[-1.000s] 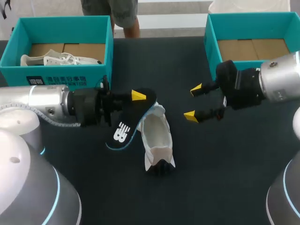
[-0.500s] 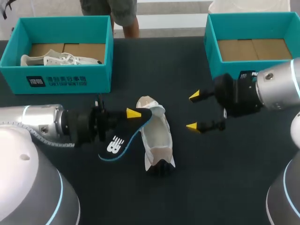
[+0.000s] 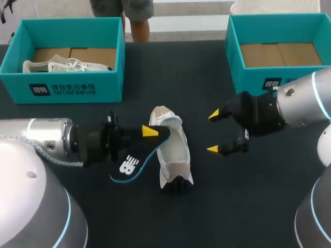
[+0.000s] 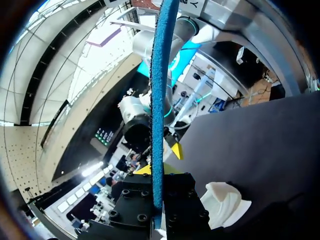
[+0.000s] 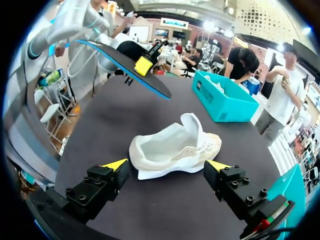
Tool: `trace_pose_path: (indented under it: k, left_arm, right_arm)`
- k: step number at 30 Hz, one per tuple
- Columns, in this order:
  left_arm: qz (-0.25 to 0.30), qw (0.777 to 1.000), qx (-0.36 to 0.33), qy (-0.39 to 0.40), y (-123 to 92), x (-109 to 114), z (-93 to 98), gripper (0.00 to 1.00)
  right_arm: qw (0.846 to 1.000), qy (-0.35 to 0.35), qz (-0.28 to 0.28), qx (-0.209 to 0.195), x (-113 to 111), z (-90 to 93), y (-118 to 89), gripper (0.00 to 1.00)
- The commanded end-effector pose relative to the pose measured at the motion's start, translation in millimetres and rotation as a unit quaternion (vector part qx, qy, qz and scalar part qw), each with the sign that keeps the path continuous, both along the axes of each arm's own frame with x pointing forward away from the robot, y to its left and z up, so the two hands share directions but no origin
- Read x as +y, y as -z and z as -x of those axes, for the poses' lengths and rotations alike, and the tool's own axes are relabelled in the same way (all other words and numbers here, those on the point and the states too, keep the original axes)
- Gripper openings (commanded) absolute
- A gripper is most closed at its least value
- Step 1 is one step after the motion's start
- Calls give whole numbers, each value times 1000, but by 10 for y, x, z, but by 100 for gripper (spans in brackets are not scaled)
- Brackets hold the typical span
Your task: Take the shoe out of the shoebox, open the shoe tongue, remove and reinsert the insole, then place the shoe into the shoebox
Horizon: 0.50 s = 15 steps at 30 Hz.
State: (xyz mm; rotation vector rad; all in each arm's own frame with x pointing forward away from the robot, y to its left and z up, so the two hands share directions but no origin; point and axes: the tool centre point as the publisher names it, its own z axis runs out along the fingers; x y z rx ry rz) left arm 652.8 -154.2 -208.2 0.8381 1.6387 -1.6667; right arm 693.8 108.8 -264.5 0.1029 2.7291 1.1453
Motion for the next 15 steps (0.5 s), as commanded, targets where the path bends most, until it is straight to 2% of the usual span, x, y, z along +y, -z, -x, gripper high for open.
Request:
trace_pose_path:
  k: [1, 8, 10, 15]
  left_arm:
    - [-1, 1000, -1, -3, 39, -41, 206, 0]
    - [11, 1000, 19, -8, 227, -60, 279, 0]
    - [10, 1000, 25, -12, 280, -72, 286, 0]
    - [7, 999, 34, -17, 381, -107, 298, 0]
  right_arm:
    - [989, -36, 142, 7, 164, -220, 133, 100]
    - [982, -64, 176, -1, 139, -314, 373, 100]
    - [985, -63, 163, -13, 148, -320, 399, 100]
    - [984, -62, 168, -12, 170, -312, 421, 100]
